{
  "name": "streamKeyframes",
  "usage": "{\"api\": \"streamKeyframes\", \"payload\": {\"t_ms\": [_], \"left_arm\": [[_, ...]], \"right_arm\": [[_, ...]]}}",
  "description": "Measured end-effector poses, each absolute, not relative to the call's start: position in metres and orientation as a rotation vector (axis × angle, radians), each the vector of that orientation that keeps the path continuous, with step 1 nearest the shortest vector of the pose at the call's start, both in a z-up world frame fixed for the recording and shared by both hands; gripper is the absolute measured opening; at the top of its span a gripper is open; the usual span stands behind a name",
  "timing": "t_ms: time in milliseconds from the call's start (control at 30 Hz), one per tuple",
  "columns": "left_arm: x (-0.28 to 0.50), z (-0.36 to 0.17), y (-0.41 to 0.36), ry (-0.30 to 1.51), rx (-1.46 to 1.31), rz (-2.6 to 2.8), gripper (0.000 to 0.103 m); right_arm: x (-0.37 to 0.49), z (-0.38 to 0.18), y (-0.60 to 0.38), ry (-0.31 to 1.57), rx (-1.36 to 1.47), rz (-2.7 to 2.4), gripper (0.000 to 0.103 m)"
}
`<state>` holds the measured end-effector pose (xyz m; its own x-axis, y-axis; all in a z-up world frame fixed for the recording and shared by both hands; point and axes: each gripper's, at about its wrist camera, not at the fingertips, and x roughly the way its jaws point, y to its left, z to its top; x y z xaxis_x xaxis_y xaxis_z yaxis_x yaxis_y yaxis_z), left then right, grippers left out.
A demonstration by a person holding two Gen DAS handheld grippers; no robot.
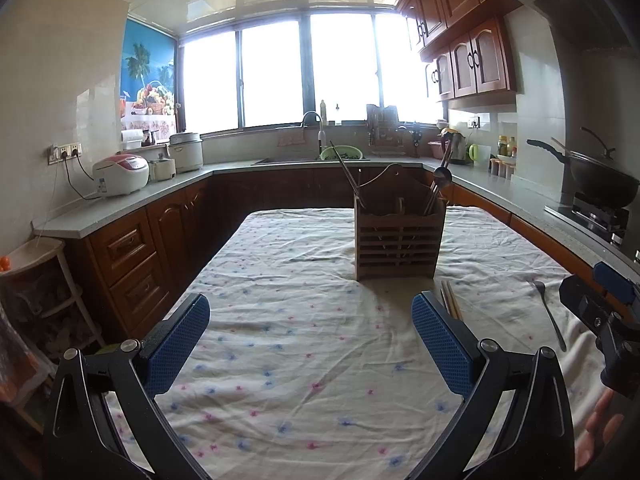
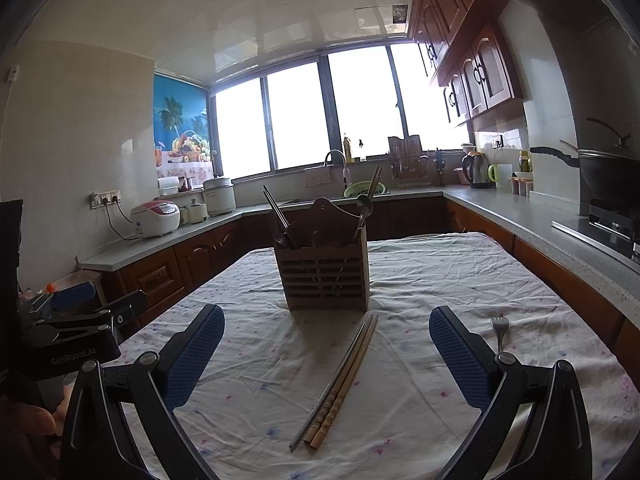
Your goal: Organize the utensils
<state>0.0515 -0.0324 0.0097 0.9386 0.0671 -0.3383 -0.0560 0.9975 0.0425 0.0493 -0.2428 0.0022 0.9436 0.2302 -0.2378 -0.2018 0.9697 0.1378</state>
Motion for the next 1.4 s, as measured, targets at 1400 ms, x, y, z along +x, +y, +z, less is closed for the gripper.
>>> {"api": "streamKeyframes", "payload": {"t_ms": [1400], "left_arm": [[0.0587,0.0092,-0.0344,0.360,0.035,0.044,0.103]], "right_arm": [[0.0543,0.0028,-0.2432,0.265,0.126,0.237,0.103]]}}
